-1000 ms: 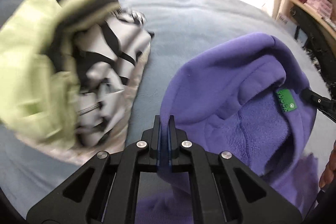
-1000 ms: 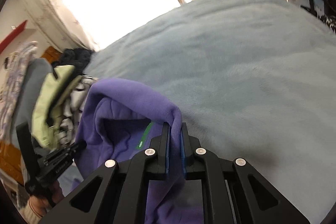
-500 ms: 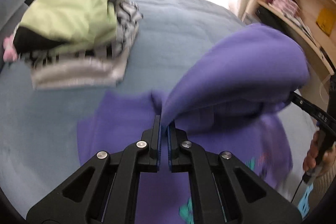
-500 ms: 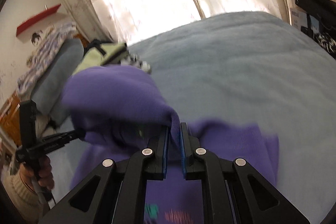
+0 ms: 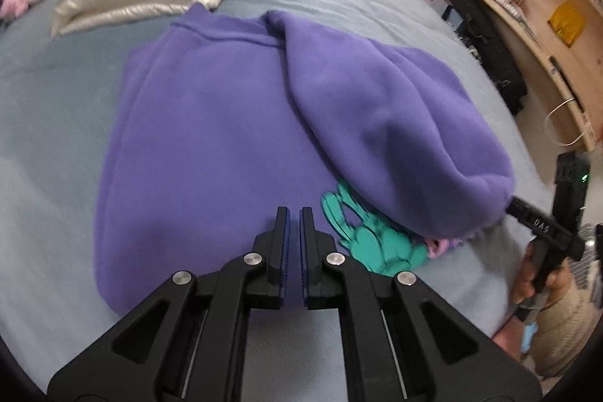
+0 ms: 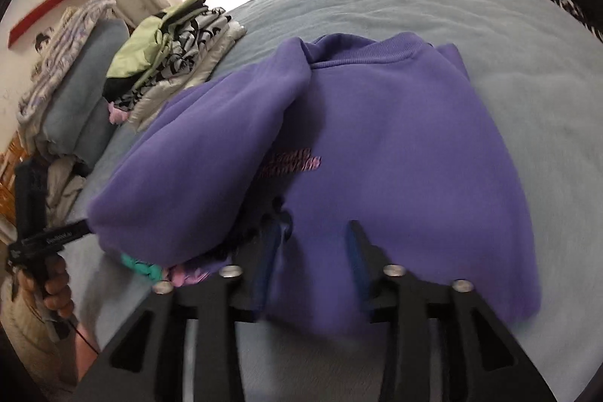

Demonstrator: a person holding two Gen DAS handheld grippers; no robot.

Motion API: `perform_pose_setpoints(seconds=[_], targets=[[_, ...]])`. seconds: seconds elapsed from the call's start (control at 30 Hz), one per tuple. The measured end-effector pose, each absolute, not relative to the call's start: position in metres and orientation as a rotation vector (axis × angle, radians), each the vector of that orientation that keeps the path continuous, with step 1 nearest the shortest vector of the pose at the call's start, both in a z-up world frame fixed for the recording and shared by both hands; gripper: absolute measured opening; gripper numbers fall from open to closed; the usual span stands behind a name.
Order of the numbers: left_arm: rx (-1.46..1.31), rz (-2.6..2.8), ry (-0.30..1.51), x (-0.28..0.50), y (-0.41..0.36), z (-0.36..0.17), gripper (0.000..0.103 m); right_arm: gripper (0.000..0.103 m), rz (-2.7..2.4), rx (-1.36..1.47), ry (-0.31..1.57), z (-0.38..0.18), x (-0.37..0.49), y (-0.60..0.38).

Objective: Fold large clothes
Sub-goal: 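Fold the hood and shoulders down over the printed back with both grippers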

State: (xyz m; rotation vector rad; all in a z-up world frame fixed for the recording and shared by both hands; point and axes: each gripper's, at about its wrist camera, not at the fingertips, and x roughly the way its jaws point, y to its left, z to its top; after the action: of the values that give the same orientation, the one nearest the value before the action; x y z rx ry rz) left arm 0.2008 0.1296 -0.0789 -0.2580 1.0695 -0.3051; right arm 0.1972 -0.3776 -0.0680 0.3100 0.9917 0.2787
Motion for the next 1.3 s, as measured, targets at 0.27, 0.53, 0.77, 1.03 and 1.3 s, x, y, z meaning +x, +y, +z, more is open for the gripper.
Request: perform_pose_setpoints(seconds=[0.27,0.53,0.77,1.03,1.3], targets=[[-0.475,-0.438,1.028,0.187,0.132,-0.089,0.004,0.074,0.345,0.403,0.957,-0.025,0.168,-0.362],[-0.666,-0.540,0.989,0.201,0.114,-0.106,0.045,0.083,0.383,0.508,0.931,0.000,0.185,-0.351],[-0.728,-0.581,0.998,0.223,0.101,-0.133,0.045,0.083,0.416,0.551,0.969,-0.020,0.234,-0.316],[-0.733,-0.599,0.942,0.251,0.084,-0.136,0.044,0.033,0.477,0.593,0.978,-0.049,0.254,-0.304],[-0.607,-0.394,0.853,0.250,0.079,-0.085,0.005,0.015,0.369,0.593,0.951,-0.030,0.260,-0.303]])
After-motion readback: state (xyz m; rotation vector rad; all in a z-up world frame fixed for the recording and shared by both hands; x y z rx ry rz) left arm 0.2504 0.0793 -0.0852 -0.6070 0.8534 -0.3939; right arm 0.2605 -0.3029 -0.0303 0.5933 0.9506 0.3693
